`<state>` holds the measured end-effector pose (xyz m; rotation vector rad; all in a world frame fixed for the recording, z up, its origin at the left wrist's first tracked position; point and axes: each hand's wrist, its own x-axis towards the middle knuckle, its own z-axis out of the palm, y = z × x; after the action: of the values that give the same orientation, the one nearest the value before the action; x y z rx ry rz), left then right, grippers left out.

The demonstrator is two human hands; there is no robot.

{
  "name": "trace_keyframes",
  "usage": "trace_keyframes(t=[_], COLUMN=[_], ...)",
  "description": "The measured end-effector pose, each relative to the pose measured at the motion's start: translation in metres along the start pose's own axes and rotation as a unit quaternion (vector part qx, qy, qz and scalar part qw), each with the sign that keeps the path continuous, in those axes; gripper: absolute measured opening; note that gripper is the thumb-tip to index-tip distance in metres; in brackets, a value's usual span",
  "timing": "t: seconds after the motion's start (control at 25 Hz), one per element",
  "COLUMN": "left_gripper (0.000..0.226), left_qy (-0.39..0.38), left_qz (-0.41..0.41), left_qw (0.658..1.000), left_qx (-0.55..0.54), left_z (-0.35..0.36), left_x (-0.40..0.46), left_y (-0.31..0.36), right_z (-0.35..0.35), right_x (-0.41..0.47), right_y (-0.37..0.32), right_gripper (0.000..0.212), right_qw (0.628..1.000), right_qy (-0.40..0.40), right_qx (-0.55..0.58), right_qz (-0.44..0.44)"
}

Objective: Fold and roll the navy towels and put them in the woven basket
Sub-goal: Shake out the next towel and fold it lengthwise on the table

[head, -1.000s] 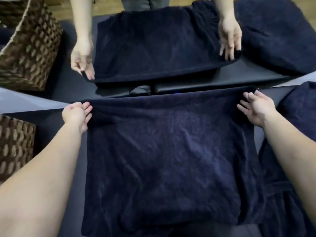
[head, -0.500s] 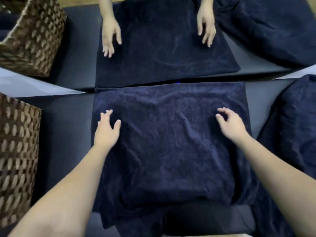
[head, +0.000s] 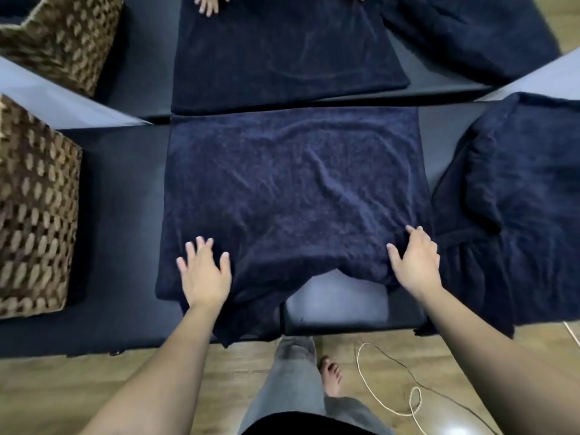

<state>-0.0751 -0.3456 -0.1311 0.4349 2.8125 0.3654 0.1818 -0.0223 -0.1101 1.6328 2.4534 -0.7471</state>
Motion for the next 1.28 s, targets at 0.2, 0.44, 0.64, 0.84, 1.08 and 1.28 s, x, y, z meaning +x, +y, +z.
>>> trace_keyframes(t=[0.2,0.44,0.64,0.84,1.08,1.28], left_gripper=[0.078,0.068,0.024,0.024,0.043,0.049], left_qy=[0.068,0.045,0.135,0.166,0.088,0.121], left_qz=[-0.236,-0.370,-0.309,-0.297,-0.362,-0.447], left_qw=[0.954,0.880,0.812,0.779,0.757,0.744], left_qx=[-0.172,-0.294,-0.476,-0.527,-0.537,-0.482], left_z=[-0.013,-0.009,-0.017,-0.029,-0.033,-0.038], left_x=[-0.038,-0.035,-0.035,-0.033,-0.044,-0.062], left_y=[-0.023,-0.041,-0.030,-0.026,-0.024,-0.042], right_z=[-0.003,0.003,-0.010,-0.046,-0.061,-0.083], right_x=[-0.021,-0.028,-0.026,-0.015,-0.017,-0.014], right_y=[0.002,0.010,0.012,0.024,0.032,0.044], right_gripper=[0.093,0.032,0.037,0.022,0.027,0.058], right_qw=[0.980,0.932,0.875,0.815,0.916,0.833], right_qy=[0.030,0.033,0.058,0.092,-0.002,-0.069], right_qx=[0.070,0.333,0.464,0.560,0.373,0.496], right_qz=[0.183,0.138,0.124,0.119,0.145,0.236])
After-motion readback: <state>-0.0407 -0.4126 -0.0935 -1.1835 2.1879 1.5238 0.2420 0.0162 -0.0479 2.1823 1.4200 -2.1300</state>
